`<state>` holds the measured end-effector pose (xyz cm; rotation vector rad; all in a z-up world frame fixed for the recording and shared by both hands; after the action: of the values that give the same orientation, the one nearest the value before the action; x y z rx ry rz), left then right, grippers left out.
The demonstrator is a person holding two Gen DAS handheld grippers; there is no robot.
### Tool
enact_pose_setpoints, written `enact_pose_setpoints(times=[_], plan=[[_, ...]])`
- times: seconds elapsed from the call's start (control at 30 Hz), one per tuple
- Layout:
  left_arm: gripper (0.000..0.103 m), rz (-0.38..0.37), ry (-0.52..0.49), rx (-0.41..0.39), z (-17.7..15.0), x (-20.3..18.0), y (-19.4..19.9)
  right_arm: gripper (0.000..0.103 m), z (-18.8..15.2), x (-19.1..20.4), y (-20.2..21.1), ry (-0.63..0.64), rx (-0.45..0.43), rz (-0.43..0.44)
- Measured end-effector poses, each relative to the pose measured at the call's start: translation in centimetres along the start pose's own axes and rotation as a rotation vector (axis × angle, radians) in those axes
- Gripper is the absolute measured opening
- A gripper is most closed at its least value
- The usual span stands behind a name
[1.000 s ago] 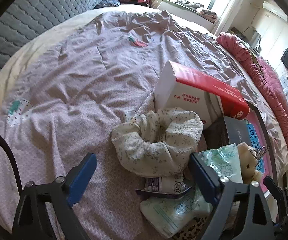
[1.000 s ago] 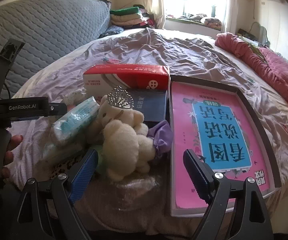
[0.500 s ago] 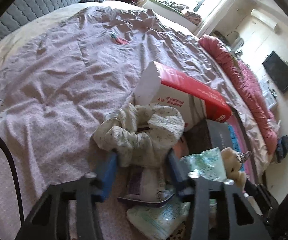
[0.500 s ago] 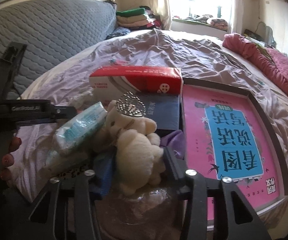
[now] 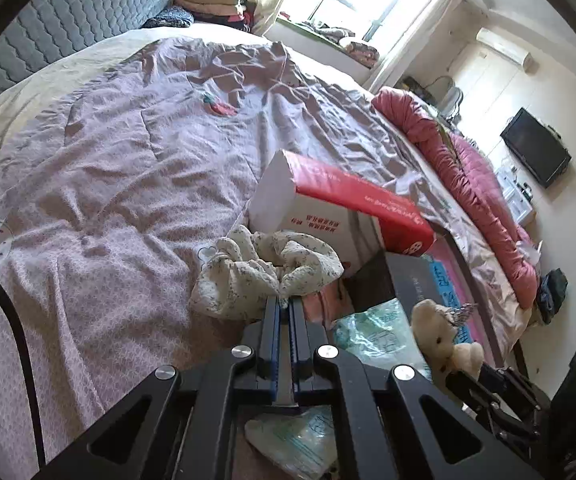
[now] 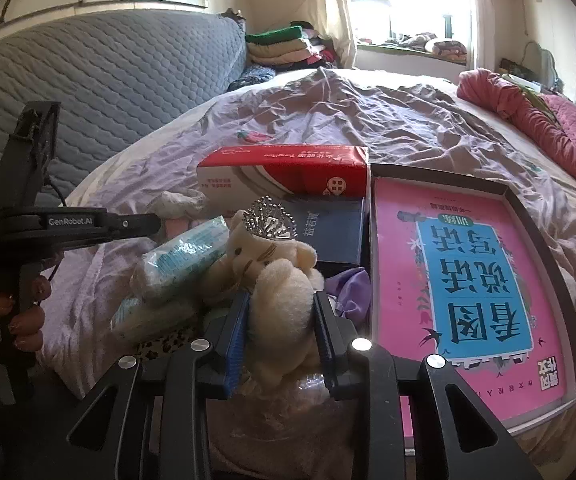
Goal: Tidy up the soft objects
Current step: 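Grasp the white plush bunny with the right gripper while the left carries the scrunchie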
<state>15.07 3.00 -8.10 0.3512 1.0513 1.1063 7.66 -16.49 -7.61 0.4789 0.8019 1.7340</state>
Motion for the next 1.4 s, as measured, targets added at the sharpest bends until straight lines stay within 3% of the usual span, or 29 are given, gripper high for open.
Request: enact_pose_setpoints(times=[0.3,0.57,1.0,1.4], plan=[[0.004,0.026,-0.033,-0.077,-0.1,-0.8,3.0,0.031,0.4,-0.1,1.7,-0.022,-0.05,0.044],[0.004,0.017,-0.053,-0.116,-0.7,-2.6,5.4,0.031,1.2,-0.2,3.8,-0.006,-0.108,0.021],[0.004,-0.02,-0.204,-0.155,-2.0,-10.4,8.3,0.031,2.3,-1.4,7.6,-0.003,-0.185,-0.016],[0.004,-0.041,-0.295,-0.121,-4.5,-16.5,7.6,0.031,2.1,-5.3,10.9,-0.077,-0.239,-0.075]])
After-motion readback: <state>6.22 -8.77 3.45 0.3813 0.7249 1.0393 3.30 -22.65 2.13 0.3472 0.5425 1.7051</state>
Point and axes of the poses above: each gripper's, at about its wrist camera, not at the fingertips, and y roughly against the way its jaws point, x to its left, z to its top, the point moved 7 cm from there along -y, roughly the way its jaws point, and after that the axes turned 7 degrees about y, right-handed, at the moved point
